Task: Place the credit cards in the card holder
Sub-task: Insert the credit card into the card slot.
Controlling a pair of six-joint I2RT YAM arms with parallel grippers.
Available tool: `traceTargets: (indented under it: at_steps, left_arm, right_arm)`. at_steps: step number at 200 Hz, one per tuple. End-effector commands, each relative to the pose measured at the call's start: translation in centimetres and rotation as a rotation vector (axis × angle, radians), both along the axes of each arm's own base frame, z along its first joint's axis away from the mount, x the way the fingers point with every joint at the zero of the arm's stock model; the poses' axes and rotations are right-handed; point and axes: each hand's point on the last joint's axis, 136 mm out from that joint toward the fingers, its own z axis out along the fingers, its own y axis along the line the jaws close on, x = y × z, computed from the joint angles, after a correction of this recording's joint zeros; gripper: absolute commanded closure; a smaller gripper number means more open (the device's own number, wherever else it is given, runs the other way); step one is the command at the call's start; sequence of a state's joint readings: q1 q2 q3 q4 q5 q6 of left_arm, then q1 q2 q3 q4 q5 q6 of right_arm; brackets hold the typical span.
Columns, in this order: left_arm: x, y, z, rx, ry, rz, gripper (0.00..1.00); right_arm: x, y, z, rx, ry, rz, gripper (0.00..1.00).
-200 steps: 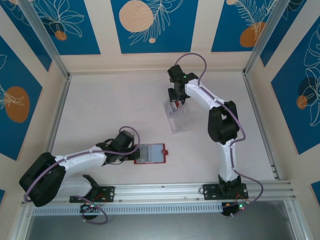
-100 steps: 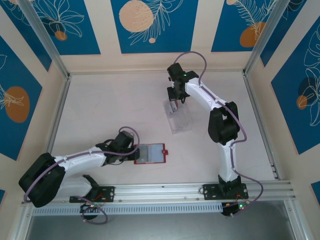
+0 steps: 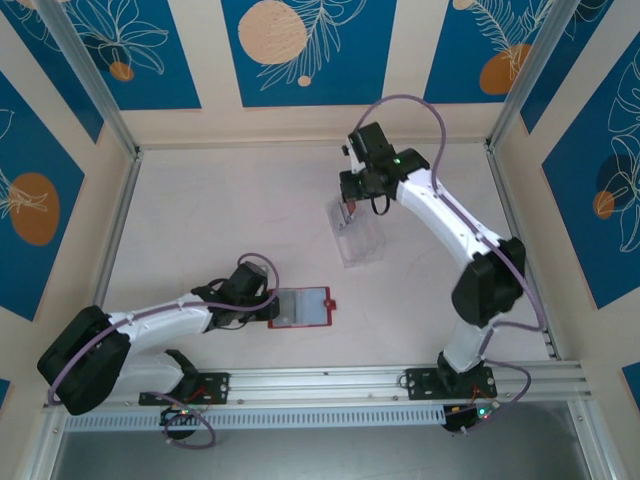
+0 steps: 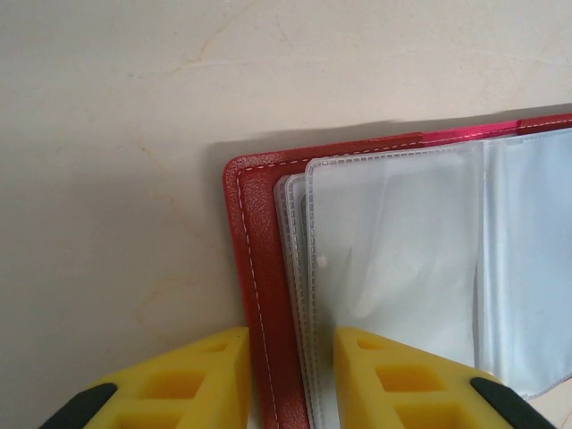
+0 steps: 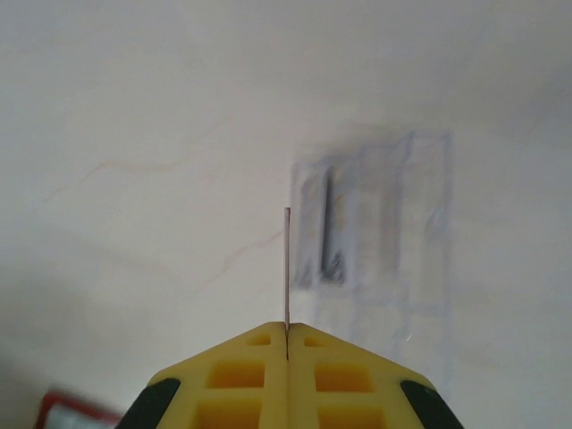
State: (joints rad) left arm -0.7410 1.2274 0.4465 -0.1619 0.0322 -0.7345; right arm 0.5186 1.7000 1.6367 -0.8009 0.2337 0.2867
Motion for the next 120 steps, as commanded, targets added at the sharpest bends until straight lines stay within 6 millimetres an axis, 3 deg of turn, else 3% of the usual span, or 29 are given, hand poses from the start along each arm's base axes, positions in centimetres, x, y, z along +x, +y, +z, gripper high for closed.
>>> traceTargets:
  at_steps: [1, 15, 54, 81, 120]
  left_arm:
    - [-1.6, 1.6, -1.5, 0.072, 0.048, -0.005, 0.72]
    - [-1.7, 1.6, -1.5, 0.075, 0.049, -0.009, 0.72]
    - [-1.9, 1.7, -1.8, 0.089, 0.059, -0.022, 0.74]
    - [-2.0, 1.8, -2.0, 0.095, 0.065, -0.026, 0.75]
    - [-2.3, 2.0, -2.2, 0.103, 0.074, -0.030, 0.76]
  right_arm:
    - [-3.8, 3.1, -0.5, 0.217, 0.056, 0.067, 1.00]
    - [-5.9, 4.1, -1.3, 0.307, 0.068, 0.090, 1.00]
    - [-10.3, 7.2, -6.0, 0.433, 0.137, 0.110, 1.00]
    - [-11.9, 8.9, -7.8, 0.535, 0.149, 0.108, 1.00]
    - [-13.5, 9.9, -9.9, 0.624, 0.135, 0.069, 1.00]
